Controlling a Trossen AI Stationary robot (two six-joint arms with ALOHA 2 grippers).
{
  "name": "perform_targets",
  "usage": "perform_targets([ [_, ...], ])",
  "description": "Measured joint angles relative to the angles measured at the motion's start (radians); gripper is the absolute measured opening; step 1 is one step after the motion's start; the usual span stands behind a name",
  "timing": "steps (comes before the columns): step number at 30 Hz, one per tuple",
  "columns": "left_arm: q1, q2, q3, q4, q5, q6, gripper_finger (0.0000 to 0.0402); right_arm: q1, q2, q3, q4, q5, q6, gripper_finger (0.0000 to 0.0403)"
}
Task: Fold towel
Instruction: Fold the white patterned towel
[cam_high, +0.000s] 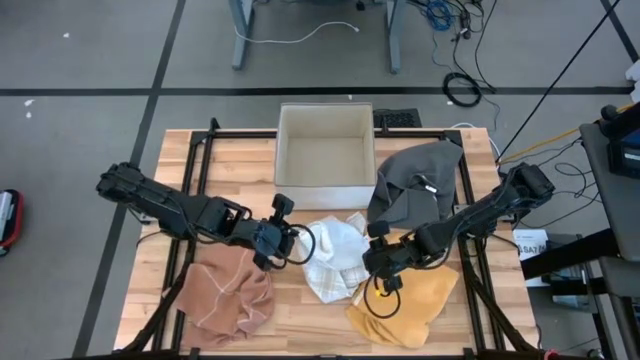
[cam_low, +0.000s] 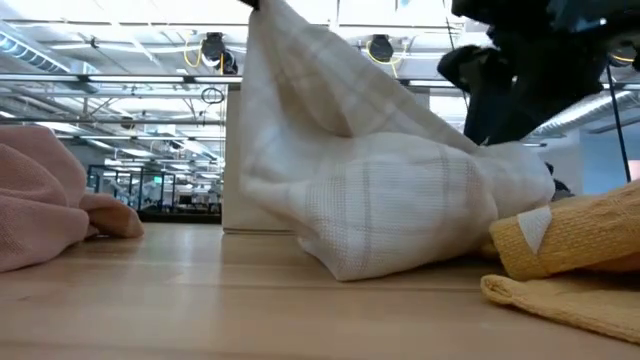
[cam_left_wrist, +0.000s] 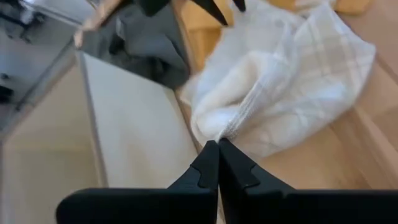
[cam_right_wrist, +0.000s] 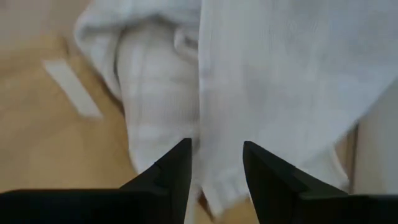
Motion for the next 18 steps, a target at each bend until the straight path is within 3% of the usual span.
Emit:
perform_targets([
  [7,0.0,0.006,0.0,-0.007,0.0,-0.019,0.0,-0.013,0.0,-0.059,0.276,0.002,-0.045,0.013],
  [13,0.001,0.006,-0.001,-0.007,-0.01,-0.021,0.0,-0.04,0.001,-0.092,0.291,0.003,-0.047,0.0117],
  [18,0.001,0.006,-0.001,-0.007,-0.024,-0.018,0.0,-0.051,0.001,-0.105,0.29,0.003,-0.048,0.0075],
])
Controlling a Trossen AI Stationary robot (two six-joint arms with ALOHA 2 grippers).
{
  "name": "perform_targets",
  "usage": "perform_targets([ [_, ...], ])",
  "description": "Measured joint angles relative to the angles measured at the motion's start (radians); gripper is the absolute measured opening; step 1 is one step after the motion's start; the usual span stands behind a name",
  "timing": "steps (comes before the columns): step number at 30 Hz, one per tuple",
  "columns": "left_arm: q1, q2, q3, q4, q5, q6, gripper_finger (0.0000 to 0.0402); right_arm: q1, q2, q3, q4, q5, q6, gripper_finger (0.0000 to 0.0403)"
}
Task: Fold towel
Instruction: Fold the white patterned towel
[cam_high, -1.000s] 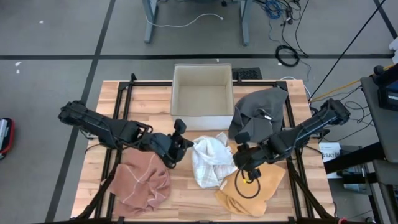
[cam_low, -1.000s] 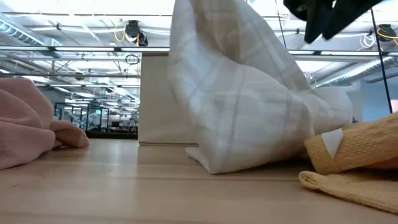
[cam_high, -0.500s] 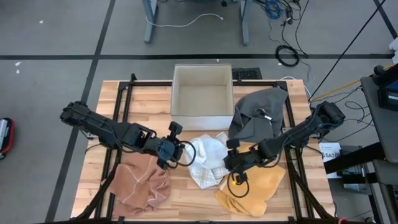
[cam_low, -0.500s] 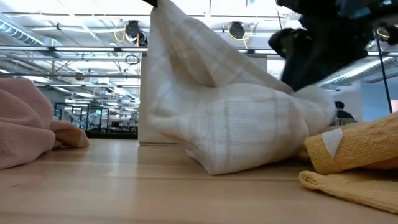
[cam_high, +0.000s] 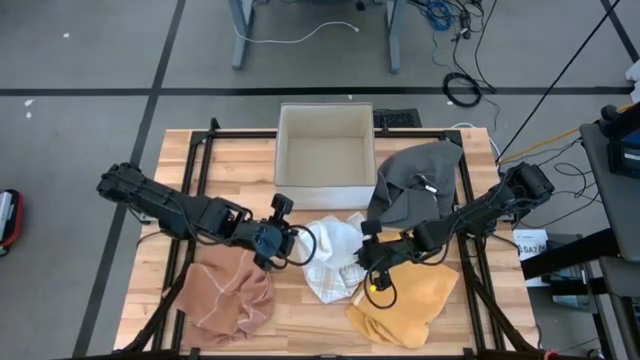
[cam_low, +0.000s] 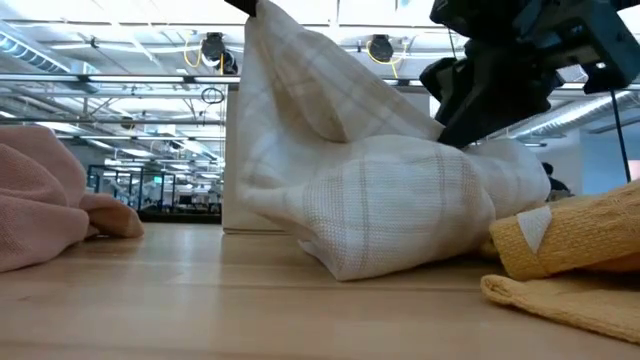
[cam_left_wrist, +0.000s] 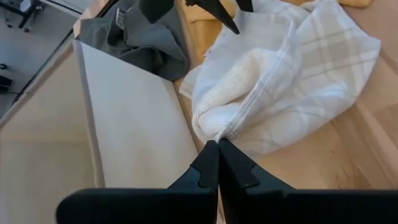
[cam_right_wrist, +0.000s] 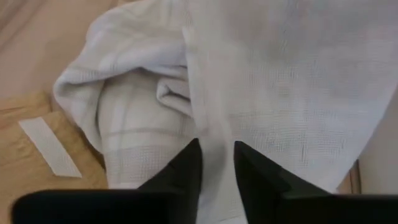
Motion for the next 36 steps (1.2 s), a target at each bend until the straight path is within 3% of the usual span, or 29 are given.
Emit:
perform_targets([
  [5,-0.003,0.0,0.0,-0.005,-0.091,0.022,0.0,-0.002,-0.003,0.007,-0.018,0.104,-0.064,0.0008],
  [11,-0.003,-0.004,0.0,-0.059,-0.31,0.07,0.0,-0.01,-0.082,0.123,-0.221,0.197,-0.151,0.0002],
  [18,-0.003,-0.011,0.026,-0.049,-0.736,0.194,0.0,0.002,-0.202,0.396,-0.513,0.508,-0.25,0.0001],
  [23,-0.011,-0.011,0.105,-0.048,-0.899,0.259,0.0,0.002,-0.268,0.607,-0.614,0.648,-0.324,0.0001],
  [27,-0.044,-0.011,0.195,-0.04,-0.966,0.258,0.0,0.009,-0.304,0.727,-0.623,0.638,-0.384,0.0],
  [29,-0.071,-0.011,0.241,-0.038,-0.957,0.241,0.0,0.01,-0.318,0.778,-0.661,0.541,-0.38,0.0],
  [32,-0.111,-0.011,0.297,-0.041,-0.821,0.189,0.0,0.006,-0.33,0.841,-0.758,0.319,-0.315,0.0],
  [36,-0.152,-0.011,0.33,-0.053,-0.69,0.176,0.0,0.013,-0.326,0.852,-0.843,0.161,-0.242,0.0],
])
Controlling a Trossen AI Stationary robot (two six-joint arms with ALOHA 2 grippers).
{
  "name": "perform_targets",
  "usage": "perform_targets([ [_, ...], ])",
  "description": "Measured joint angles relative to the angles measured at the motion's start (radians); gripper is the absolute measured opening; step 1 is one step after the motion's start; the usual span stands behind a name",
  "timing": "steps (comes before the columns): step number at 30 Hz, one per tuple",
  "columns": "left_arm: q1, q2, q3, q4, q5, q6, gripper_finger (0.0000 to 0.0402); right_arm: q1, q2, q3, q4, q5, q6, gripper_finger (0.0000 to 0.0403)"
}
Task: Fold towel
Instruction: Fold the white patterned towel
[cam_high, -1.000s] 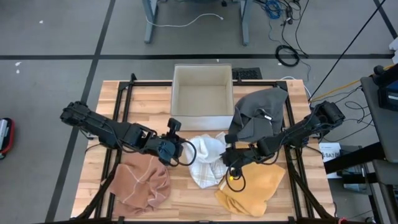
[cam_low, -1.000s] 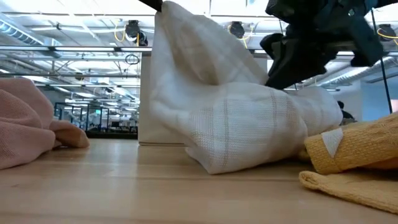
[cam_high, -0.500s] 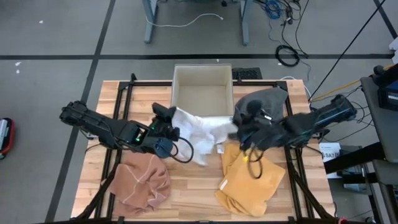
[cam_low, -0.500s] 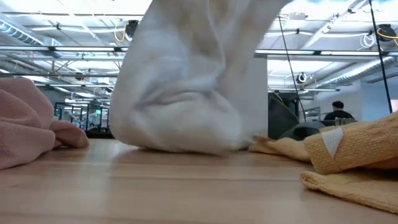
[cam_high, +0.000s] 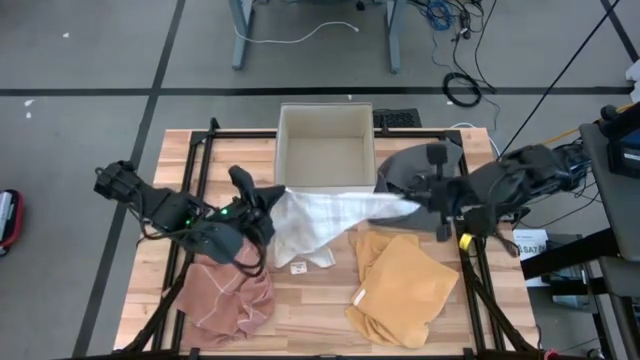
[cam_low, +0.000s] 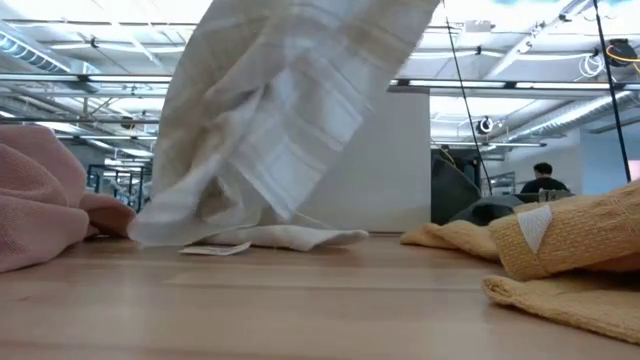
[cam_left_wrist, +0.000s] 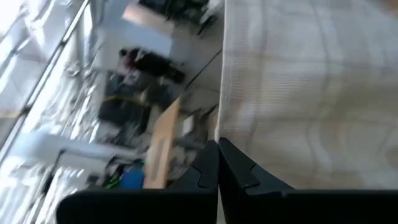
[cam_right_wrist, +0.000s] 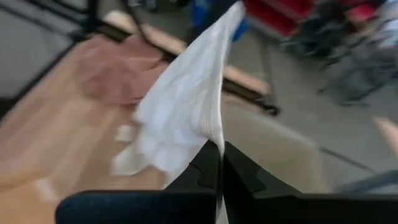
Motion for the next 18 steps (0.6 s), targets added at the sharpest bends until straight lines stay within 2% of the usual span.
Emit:
perform_targets([
  [4,-0.001,0.0,0.001,0.013,0.009,-0.002,0.0002,0.002,0.033,0.0,-0.017,-0.051,0.022,0.0],
  [6,0.014,0.0,0.001,0.042,0.066,0.003,0.0012,0.001,0.057,0.0,-0.01,-0.06,0.007,0.0],
  [10,0.06,0.012,0.001,0.094,0.212,-0.002,0.0046,-0.02,0.115,-0.001,0.036,-0.063,-0.062,0.0],
  [18,0.101,0.024,0.001,0.105,0.288,-0.099,0.0118,-0.072,0.149,-0.001,0.103,-0.062,-0.169,0.0],
])
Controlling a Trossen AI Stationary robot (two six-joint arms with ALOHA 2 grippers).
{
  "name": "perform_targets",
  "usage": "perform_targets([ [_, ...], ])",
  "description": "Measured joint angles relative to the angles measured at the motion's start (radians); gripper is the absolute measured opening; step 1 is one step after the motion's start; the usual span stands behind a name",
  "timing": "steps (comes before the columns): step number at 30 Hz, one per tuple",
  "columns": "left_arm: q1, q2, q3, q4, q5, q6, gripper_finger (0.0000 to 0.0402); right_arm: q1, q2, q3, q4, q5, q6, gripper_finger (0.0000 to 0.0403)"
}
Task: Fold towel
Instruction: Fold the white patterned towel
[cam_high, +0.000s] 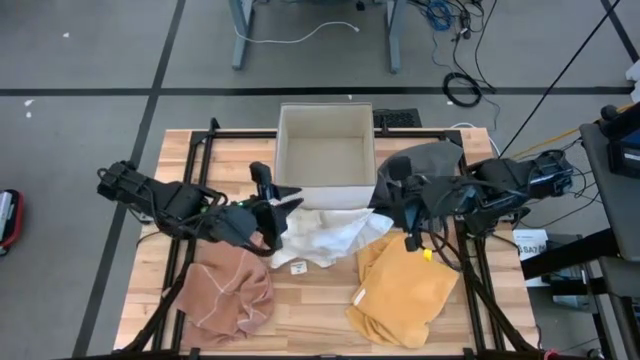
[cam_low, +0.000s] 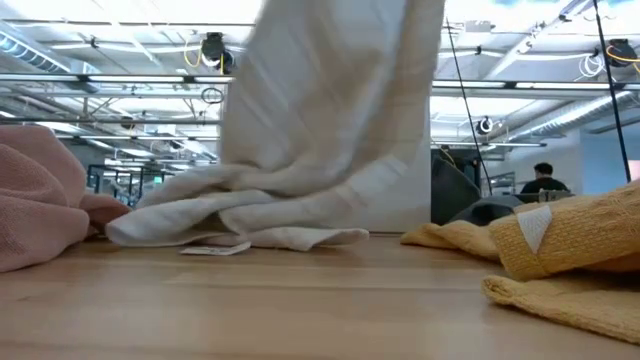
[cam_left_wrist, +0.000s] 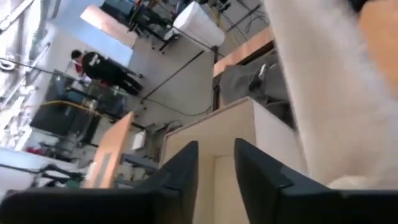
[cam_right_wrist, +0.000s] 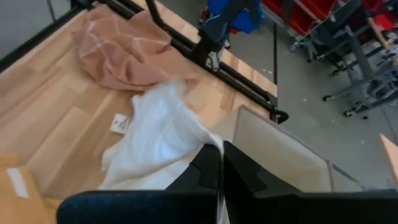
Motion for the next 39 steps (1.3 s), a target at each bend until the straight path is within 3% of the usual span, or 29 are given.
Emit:
perform_targets([
  [5,0.048,0.009,0.0,0.19,0.311,-0.058,0.0144,-0.046,0.002,0.0,0.055,-0.006,-0.037,0.0],
  [7,0.078,0.03,0.002,0.275,0.381,-0.063,0.0147,-0.066,0.01,0.0,0.081,-0.043,-0.048,0.0],
  [20,0.217,0.194,-0.001,0.436,0.455,-0.101,0.0149,-0.108,0.08,0.0,0.086,-0.086,-0.058,0.0],
  [26,0.251,0.22,-0.001,0.422,0.444,-0.088,0.0149,-0.109,0.087,0.0,0.066,-0.102,-0.05,0.0],
  [29,0.266,0.218,-0.001,0.401,0.527,-0.088,0.0144,-0.108,0.087,0.0,0.069,-0.107,-0.048,0.0],
  [33,0.271,0.218,-0.001,0.379,0.548,-0.087,0.0099,-0.108,0.087,0.0,0.071,-0.109,-0.049,0.0],
  [37,0.271,0.218,-0.001,0.368,0.551,-0.065,0.002,-0.109,0.087,0.0,0.072,-0.108,-0.048,0.0006],
  [39,0.269,0.218,-0.001,0.365,0.55,-0.036,0.0009,-0.108,0.087,0.0,0.071,-0.107,-0.048,0.002],
])
